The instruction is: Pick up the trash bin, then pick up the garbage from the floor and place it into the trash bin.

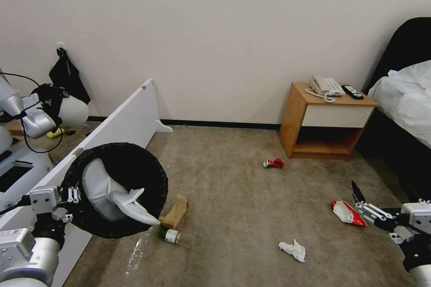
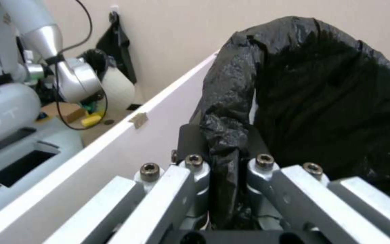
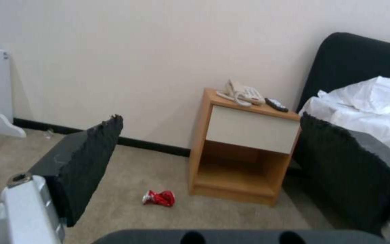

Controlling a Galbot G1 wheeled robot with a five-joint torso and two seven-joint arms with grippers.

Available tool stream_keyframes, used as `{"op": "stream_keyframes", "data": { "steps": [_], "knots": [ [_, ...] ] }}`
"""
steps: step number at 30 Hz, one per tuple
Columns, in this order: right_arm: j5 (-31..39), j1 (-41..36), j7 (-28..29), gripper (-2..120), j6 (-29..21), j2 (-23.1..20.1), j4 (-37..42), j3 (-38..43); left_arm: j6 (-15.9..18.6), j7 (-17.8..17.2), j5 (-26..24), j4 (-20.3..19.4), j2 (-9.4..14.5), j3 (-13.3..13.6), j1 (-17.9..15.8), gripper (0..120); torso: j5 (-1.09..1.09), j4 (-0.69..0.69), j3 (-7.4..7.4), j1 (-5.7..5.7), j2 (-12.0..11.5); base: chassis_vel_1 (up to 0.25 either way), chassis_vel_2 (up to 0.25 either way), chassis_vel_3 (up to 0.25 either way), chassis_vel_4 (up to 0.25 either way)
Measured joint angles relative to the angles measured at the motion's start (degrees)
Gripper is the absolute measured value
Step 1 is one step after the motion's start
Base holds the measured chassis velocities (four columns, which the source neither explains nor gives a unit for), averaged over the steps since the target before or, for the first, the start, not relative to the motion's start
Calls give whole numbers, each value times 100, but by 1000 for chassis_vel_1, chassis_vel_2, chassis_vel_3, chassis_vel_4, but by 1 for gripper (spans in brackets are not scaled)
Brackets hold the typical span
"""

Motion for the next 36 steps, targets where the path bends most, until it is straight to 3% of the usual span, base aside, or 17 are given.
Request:
{"op": "stream_keyframes", "data": {
  "steps": [6, 8, 14, 36],
  "knots": [
    [0, -131, 4, 100, 151, -167, -119, -8, 34, -43, -312, 183, 202, 326, -30, 4, 0, 0, 0, 0, 0, 0, 0, 0, 0],
    [-44, -133, -1, 100, 207, -186, -152, 40, 174, -150, -588, 131, 382, 569, 30, 4, -1, 0, 0, 0, 0, 0, 0, 0, 0],
    [-27, -80, -2, 100, 211, -239, -175, 67, 292, -214, -747, 25, 512, 781, -15, 4, 1, 0, 0, 0, 0, 0, 0, 0, 0],
    [-91, 54, -63, 100, 378, 103, -380, -36, 293, -159, -996, -14, 809, 958, -55, 4, 0, 0, 0, 0, 0, 0, 0, 0, 0]
  ]
}}
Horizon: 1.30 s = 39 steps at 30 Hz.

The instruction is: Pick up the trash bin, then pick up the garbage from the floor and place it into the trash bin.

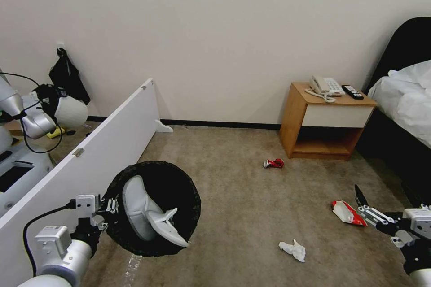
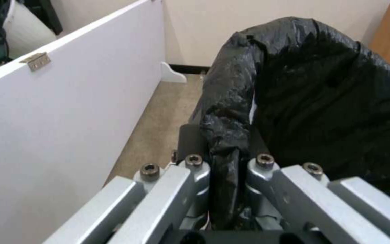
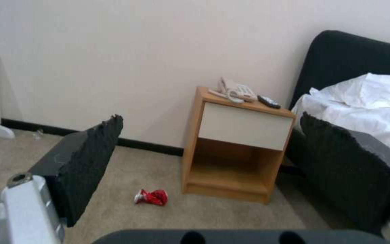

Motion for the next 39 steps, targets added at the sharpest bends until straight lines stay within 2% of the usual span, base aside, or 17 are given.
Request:
{"op": "stream_keyframes", "data": {
  "steps": [14, 21, 28, 33, 39],
  "knots": [
    [32, 67, -4, 100, 4, -127, -71, -61, -10, -20, -53, -73, -35, -115, 239, 4, 0, 0, 0, 0, 0, 0, 0, 0, 0],
    [-12, 124, -4, 100, 5, -56, -133, -125, -14, 3, -41, -76, -42, 26, 361, 4, 0, 0, 0, 0, 0, 0, 0, 0, 0],
    [27, 176, -2, 100, 5, -45, -176, -123, 7, 14, -46, -83, -14, 57, 368, 4, 0, 0, 0, 0, 0, 0, 0, 0, 0],
    [41, 224, 1, 100, 5, -26, -190, -124, 8, 68, -17, -86, -63, 18, 489, 4, 0, 1, 0, 0, 0, 0, 0, 0, 0],
    [48, 214, 3, 100, 5, -29, -175, -102, 8, 67, -19, -86, -81, 89, 371, 4, 0, 0, 0, 0, 0, 0, 0, 0, 0]
  ]
}}
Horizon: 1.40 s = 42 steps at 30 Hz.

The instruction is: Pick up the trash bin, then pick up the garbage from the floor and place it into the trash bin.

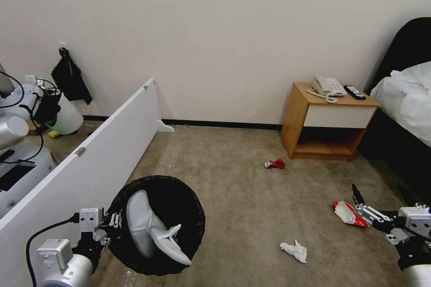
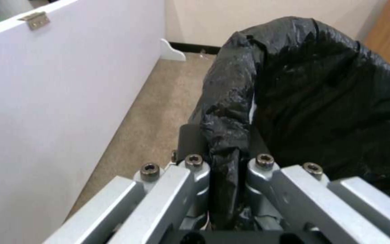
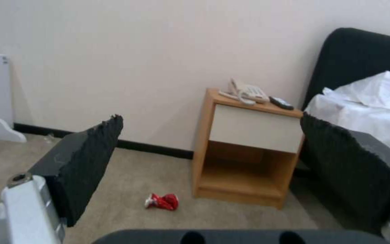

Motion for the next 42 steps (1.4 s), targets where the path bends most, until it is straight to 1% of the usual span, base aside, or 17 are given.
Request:
{"op": "stream_keyframes", "data": {
  "steps": [5, 12, 17, 18, 19, 21, 24, 26, 28, 29, 31, 32, 33, 36, 39, 40, 42],
  "knots": [
    [-1, -4, 0, 100, 0, -1, 17, 9, 5, -3, -5, -1, -5, 36, -30, 4, 0, 0, 0, 0, 0, 45, 36, 53, 49],
    [-1, -5, 4, 100, 0, -22, 30, 10, 3, -4, 1, -15, -32, 1, 85, 4, 1, 2, 0, 0, 0, 85, 88, 95, 95],
    [1, -15, 6, 100, -3, -46, 62, 10, -4, -12, 38, -25, -61, 15, 87, 4, 1, 5, 0, 0, 0, 99, 84, 92, 86],
    [0, -20, 6, 100, -3, -52, 66, 11, -5, -15, 45, -31, -69, 30, 83, 4, 0, 5, 0, 0, 0, 50, 63, 24, 48],
    [2, -30, 6, 100, -3, -61, 70, 17, -5, -19, 48, -36, -75, 46, 79, 4, 0, 0, 0, 0, 0, 0, 0, 0, 0],
    [9, -41, 6, 100, -3, -77, 79, 27, -5, -21, 50, -42, -83, 54, 78, 4, 1, -2, 0, 0, 0, 0, 0, 0, 0],
    [16, -69, 9, 100, -3, -112, 91, 45, -11, -22, 56, -50, -94, 52, 95, 4, 1, -3, 0, 0, 0, 0, 0, 0, 0],
    [16, -92, 9, 100, -3, -136, 106, 53, -24, -22, 69, -54, -108, 43, 108, 4, 1, -2, 0, 0, 0, 0, 0, 0, 0],
    [-14, -157, 9, 100, -27, -212, 158, 54, -34, -60, 99, -86, -224, 45, 68, 4, 1, 0, 0, 0, 0, 0, 0, 0, 0],
    [-14, -157, 9, 100, -27, -212, 158, 54, -34, -60, 99, -86, -224, 45, 68, 4, 1, 0, 0, 0, 0, 0, 0, 0, 0],
    [-29, -216, 7, 100, -49, -406, 198, 5, -26, -88, 132, -118, -305, 45, 44, 4, 1, 0, 0, 0, 0, 0, 0, 0, 0],
    [-35, -240, 5, 100, -52, -539, 204, -12, -25, -96, 132, -119, -309, 20, 51, 4, 0, 0, 0, 0, 0, 0, 0, 0, 0],
    [-35, -240, 5, 100, -52, -539, 204, -12, -25, -96, 132, -119, -309, 20, 51, 4, 0, 0, 0, 0, 0, 0, 0, 0, 0],
    [-13, -267, 44, 100, -74, -854, 206, -36, -25, -108, 136, -119, -282, -96, 62, 4, 2, 2, 0, 0, 1, 0, 0, 0, 0],
    [19, -292, 72, 100, -61, -984, 206, -36, -20, -94, 111, -121, -272, -165, 63, 4, 0, 2, 0, 0, 0, 0, 0, 0, 0],
    [65, -371, 74, 100, 99, -1128, 206, -32, 8, -56, 82, -128, -289, -296, 72, 4, 2, 1, 0, 0, 0, 0, 0, 0, 0],
    [59, -442, 55, 100, 186, -1198, 206, -28, 32, -34, 81, -128, -327, -332, 58, 4, 1, 1, 0, 0, 0, 0, 0, 0, 0]
  ]
}}
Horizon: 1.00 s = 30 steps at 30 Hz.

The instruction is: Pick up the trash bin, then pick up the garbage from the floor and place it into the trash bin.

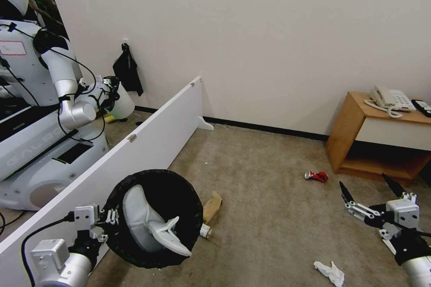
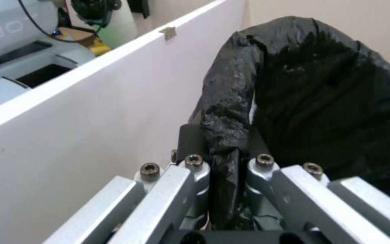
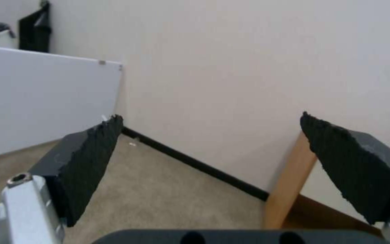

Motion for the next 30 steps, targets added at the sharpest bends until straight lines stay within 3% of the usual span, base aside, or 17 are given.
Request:
{"op": "stream_keyframes", "data": {
  "steps": [9, 12, 17, 21, 23, 30],
  "knots": [
    [-71, -126, -73, 100, 102, -214, -125, -286, 105, 21, -75, -64, -250, -112, -13, 4, 0, 0, 0, 0, 0, 0, 0, 0, 0],
    [-60, -116, -74, 100, 146, -323, -183, -377, 135, -26, -198, -59, -277, -261, -18, 4, 0, 0, 0, 0, 0, 0, 0, 0, 0],
    [-174, 51, -199, 100, 343, -515, -417, -629, 421, -135, -862, -124, -257, -666, 203, 4, 0, -1, 0, 0, 0, 0, 0, 0, 0],
    [-140, 184, -259, 100, 353, -518, -486, -796, 522, -158, -1076, -136, -248, -820, 318, 4, -1, -1, 0, 0, 0, 0, 0, 0, 0],
    [-32, 471, -307, 100, 358, -502, -595, -1136, 604, -208, -1328, -163, -251, -1054, 468, 4, 0, 0, 0, 0, 0, 0, 0, 0, 0],
    [20, 1123, -329, 100, 346, -700, -1109, -1842, 811, -238, -1684, -336, -304, -1341, 726, 4, -1, -2, 0, 0, 0, 0, 0, 0, 0]
  ]
}}
